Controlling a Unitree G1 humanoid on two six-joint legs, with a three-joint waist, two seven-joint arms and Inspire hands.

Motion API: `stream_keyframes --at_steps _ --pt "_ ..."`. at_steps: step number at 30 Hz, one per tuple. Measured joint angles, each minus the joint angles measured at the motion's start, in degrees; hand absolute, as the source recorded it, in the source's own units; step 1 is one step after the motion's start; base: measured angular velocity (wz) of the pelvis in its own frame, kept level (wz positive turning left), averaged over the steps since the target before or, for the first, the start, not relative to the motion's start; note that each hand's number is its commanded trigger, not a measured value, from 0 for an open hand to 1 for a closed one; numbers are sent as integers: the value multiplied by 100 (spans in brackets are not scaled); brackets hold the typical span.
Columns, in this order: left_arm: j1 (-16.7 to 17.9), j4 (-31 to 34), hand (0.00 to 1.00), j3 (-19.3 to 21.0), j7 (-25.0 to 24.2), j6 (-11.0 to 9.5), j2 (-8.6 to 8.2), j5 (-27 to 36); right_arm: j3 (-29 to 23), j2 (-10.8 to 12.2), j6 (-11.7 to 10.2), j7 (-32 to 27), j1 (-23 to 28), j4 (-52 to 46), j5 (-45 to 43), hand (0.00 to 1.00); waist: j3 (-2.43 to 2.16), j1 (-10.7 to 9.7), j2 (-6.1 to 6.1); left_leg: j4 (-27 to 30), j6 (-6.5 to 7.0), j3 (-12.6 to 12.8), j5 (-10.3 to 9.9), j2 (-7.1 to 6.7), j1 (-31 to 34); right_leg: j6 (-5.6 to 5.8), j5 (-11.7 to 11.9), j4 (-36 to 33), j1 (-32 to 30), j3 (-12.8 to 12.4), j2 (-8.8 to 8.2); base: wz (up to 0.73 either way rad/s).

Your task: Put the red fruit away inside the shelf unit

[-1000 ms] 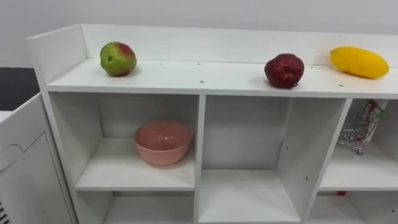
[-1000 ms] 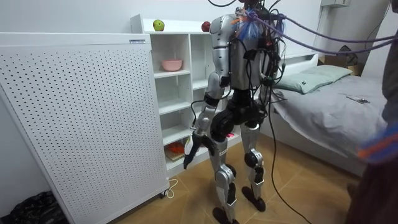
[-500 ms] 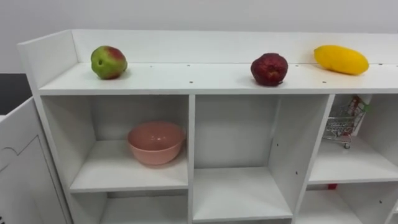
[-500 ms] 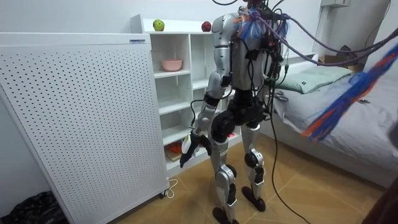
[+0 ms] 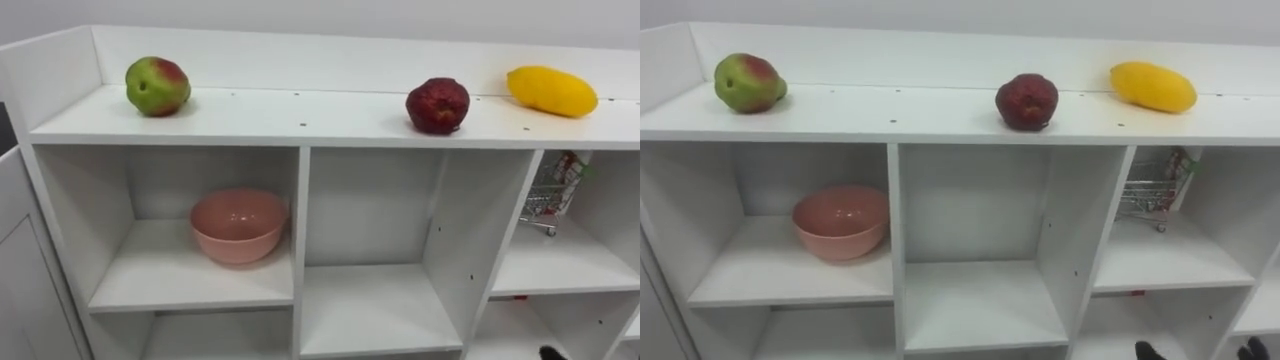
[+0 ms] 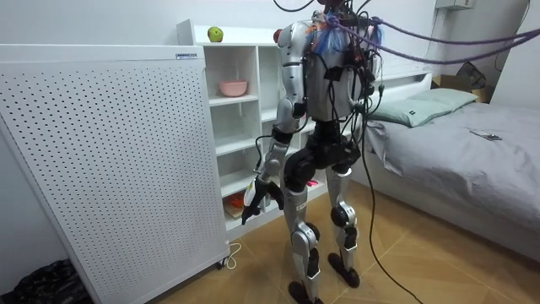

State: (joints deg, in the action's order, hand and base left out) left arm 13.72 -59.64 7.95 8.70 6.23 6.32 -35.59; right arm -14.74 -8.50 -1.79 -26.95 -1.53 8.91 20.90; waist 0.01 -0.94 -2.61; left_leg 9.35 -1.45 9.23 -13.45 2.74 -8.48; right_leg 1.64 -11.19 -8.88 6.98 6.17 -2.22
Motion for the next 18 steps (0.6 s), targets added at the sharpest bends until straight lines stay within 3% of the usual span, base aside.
stream_keyframes --at_steps 3,7,18 --pt "73 57 0 11 -21 -1 0 -10 2 -148 -15 1 -119 -618 -110 0 2 11 23 0 0 -4 0 0 11 0 0 0 8 -1 1 -1" --pt "87 54 0 11 -22 -4 -5 -37 4 -401 -66 21 -521 -811 -144 0 1 22 -39 2 0 -4 0 1 62 0 0 3 -7 37 1 4" --pt "70 111 0 -147 -59 -50 16 -41 128 -532 -201 270 -989 -1411 -774 0 -7 205 -36 35 2 -146 1 3 93 -4 3 -56 7 249 -12 7"
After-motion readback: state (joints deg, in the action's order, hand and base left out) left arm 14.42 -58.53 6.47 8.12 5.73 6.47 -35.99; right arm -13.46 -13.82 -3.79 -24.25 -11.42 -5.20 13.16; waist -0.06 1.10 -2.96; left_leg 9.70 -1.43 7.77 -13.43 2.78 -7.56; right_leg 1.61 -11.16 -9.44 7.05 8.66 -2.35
